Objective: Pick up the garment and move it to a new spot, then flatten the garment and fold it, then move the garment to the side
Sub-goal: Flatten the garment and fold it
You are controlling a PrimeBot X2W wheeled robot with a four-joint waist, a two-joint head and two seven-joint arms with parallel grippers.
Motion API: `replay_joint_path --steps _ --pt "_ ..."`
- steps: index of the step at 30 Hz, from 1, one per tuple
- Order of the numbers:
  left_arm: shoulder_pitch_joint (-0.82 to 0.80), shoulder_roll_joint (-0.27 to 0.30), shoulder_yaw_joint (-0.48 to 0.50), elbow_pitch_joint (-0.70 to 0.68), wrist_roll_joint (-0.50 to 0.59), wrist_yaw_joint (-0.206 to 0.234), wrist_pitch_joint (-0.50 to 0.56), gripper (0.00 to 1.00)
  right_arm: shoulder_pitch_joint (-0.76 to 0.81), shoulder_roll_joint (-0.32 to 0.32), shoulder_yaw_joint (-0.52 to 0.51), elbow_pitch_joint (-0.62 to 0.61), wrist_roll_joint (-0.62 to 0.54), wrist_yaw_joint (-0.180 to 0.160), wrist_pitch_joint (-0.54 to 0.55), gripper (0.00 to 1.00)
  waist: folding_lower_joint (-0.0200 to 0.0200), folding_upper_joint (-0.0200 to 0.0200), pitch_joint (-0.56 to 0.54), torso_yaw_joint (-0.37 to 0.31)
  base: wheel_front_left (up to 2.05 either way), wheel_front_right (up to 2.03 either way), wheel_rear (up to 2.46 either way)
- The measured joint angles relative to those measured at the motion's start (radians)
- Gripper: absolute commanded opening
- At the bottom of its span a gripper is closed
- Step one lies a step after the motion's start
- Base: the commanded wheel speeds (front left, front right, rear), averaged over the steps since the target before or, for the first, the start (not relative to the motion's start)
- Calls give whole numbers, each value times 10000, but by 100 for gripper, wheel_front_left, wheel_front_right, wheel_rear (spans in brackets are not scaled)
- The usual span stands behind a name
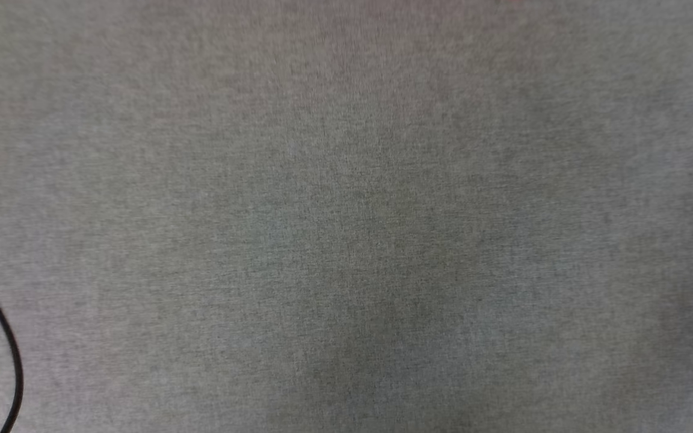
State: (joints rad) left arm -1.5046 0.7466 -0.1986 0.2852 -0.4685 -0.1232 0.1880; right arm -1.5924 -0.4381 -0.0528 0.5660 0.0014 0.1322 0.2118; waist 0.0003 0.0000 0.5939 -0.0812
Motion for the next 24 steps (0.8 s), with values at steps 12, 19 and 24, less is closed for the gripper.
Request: replay_joint_path --steps 12,19,24 --pt "-1970 -920 -1118 3256 253 -84 -2082 0 -1601 986 -1511 2171 -1720 2 -1572 0 0 0 911 225 0 0 0" --pt "-640 -1175 -1918 3814 -387 -84 -2936 0 -843 1260 -1626 3057 -1779 0 -2134 0 -1 0 621 340 0 0 0" --pt "1002 -1193 -2462 3802 -744 -84 -3519 0 319 1375 -1198 3534 -1601 -2 -2443 0 -2 0 134 371 0 0 0"
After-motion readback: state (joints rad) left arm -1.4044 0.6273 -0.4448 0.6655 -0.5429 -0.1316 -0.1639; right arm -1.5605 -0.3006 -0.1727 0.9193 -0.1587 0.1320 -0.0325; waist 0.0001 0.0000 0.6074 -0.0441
